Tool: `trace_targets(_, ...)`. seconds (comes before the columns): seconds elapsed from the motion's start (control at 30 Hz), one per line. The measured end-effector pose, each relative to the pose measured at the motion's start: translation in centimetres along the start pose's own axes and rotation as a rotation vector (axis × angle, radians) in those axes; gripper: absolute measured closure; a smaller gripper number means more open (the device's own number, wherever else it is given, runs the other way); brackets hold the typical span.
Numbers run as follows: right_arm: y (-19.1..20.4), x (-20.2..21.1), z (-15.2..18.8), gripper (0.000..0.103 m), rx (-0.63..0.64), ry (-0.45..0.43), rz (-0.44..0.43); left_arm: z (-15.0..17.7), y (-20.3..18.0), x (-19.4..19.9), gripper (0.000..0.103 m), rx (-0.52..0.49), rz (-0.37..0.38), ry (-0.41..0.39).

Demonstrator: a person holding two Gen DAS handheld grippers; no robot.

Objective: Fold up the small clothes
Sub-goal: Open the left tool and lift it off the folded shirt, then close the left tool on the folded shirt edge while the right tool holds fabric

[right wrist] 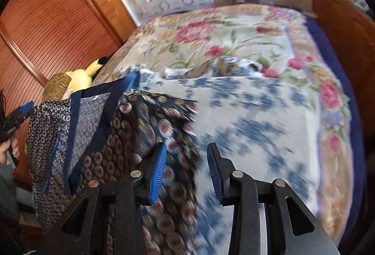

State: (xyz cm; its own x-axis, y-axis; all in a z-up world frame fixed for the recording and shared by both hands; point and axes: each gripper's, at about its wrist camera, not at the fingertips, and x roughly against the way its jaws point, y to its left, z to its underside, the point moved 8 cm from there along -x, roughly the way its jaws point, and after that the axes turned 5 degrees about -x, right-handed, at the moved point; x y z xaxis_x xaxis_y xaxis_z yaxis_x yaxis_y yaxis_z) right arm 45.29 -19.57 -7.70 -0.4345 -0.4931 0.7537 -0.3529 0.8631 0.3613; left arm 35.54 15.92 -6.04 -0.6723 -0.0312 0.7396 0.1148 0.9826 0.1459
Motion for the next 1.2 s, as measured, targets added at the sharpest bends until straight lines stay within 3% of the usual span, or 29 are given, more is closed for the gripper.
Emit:
trace_targets(0.23, 1.1, -2.6, -2.5, 0.066, 0.052, 0.001, 0.041, 1.5, 1.0, -1.0, 0.037, 0.009, 0.002, 0.014)
trace_targets(0.33, 1.9, -3.3, -2.8, 0.078, 0.104, 0.0, 0.057, 1.8, 0.9, -1.2, 0.037, 0.005, 0.012, 0.017)
trace_targets(0.6, 2.0, -3.7, -2.8, 0.082, 0.104, -0.03, 0.069, 2.3, 1.1, -1.3, 0.038, 0.01, 0.032, 0.011)
trace_targets(0.73, 2.1, -3.8, -2.8, 0.082, 0.119, -0.035, 0.069, 2.2, 0.8, -1.4, 0.05, 0.011, 0.05, 0.014)
trace_targets(0.77, 2.2, -3.7, -2.8, 0.082, 0.129, -0.041, 0.071, 2.2, 0.7, -1.5, 0.058, 0.009, 0.054, 0.016)
trace_targets(0.8, 2.3, -3.5, -2.8, 0.092, 0.139, -0.048, 0.073, 2.2, 0.6, -1.6, 0.065, 0.008, 0.057, 0.019)
trace_targets(0.87, 2.4, -3.0, -2.8, 0.094, 0.149, -0.07, 0.08, 2.0, 0.5, -1.4, 0.094, 0.014, 0.056, 0.018)
trace_targets(1.2, 3.5, 4.2, -2.2, 0.096, 0.15, -0.256, 0.073, -0.9, 0.1, 5.1, 0.1, 0.038, 0.05, -0.157)
